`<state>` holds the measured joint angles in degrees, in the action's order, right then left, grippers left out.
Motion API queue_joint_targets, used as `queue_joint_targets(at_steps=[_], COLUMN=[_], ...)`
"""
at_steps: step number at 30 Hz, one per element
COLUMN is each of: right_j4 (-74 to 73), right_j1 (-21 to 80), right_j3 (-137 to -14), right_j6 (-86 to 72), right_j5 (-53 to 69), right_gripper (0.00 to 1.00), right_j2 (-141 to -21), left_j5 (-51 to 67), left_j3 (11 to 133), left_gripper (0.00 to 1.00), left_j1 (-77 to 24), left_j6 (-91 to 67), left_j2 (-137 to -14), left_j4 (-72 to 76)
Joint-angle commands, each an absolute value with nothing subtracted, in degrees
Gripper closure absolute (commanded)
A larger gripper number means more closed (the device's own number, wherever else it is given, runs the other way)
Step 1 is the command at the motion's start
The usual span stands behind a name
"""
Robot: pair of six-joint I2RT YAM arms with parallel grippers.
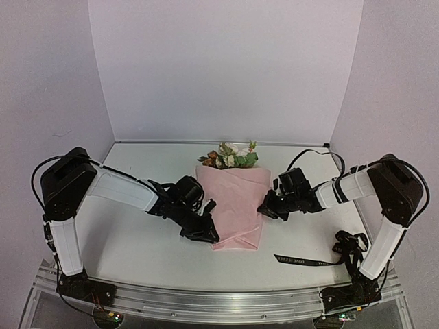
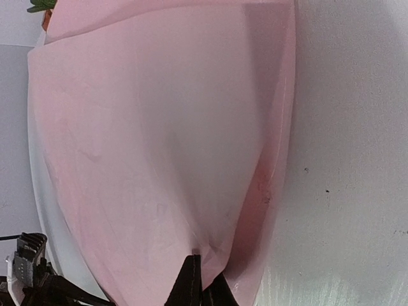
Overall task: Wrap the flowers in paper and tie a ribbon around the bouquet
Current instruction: Press the fold line of the folded wrapping paper.
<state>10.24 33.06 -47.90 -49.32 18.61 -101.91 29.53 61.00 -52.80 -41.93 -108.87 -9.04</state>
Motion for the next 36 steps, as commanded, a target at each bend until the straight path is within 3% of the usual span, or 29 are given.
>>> queue_joint_targets(at_steps=[1, 21, 36], right_j4=[10.41, 8.37, 6.91], right_j1=[32.49, 32.36, 32.39], right_j3=[-49.78, -51.57, -52.76], right_j6=[-48.16, -48.34, -47.49], right_j5=[17.85, 18.24, 17.93], right_gripper=[1.00, 1.00, 1.00], right_j2=[-102.16, -103.45, -103.29], left_j5=[30.55, 29.61, 32.80], left_j3=[63.19, 66.72, 65.96], left_gripper=[0.80, 0.79, 0.80], left_j1=[-53.49, -53.58, -53.79], left_j6=[-41.51, -40.67, -40.85], left_j2=[-109.53, -105.20, -110.42], left_j4=[-9.84, -15.94, -12.68])
